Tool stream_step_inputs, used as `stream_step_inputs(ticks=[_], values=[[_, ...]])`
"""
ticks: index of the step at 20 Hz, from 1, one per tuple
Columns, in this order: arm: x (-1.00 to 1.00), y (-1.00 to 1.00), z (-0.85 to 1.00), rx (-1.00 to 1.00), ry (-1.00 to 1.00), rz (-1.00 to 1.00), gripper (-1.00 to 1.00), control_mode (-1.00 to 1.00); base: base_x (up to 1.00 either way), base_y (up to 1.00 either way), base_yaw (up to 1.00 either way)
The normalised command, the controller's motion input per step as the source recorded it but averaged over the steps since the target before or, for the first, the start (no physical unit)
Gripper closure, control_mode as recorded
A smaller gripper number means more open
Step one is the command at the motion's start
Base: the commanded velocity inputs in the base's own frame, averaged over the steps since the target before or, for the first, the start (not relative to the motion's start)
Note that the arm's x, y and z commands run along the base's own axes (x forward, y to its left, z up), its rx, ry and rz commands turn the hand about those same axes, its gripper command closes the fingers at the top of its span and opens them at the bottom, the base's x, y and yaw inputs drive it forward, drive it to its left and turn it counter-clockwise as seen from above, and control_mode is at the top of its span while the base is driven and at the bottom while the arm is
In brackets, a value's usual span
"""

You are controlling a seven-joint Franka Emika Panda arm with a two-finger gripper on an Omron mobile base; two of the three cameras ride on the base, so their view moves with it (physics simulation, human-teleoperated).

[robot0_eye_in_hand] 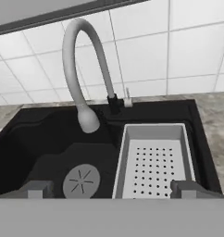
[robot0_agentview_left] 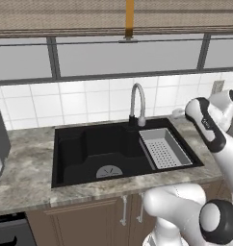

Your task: Turn on the sink faucet and place the jug under the water for a few seconds to fill it up.

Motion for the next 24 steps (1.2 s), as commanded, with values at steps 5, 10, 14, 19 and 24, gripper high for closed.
stream_step_inputs(ticks=[5,10,14,19,24], values=[[0.82,-0.05,-0.16,0.1,-0.13,0.08,-1.0,-1.0,0.0,0.0,0.0],[0.78,0.0,-0.17,0.05,-0.09,0.09,-1.0,-1.0,0.0,0.0,0.0],[0.49,-0.03,-0.22,0.02,-0.07,0.16,-1.0,-1.0,0.0,0.0,0.0],[0.4,-0.06,-0.2,0.0,-0.05,0.17,-1.0,-1.0,0.0,0.0,0.0],[0.43,-0.07,-0.27,0.0,-0.01,0.15,-1.0,-1.0,0.0,0.0,0.0]])
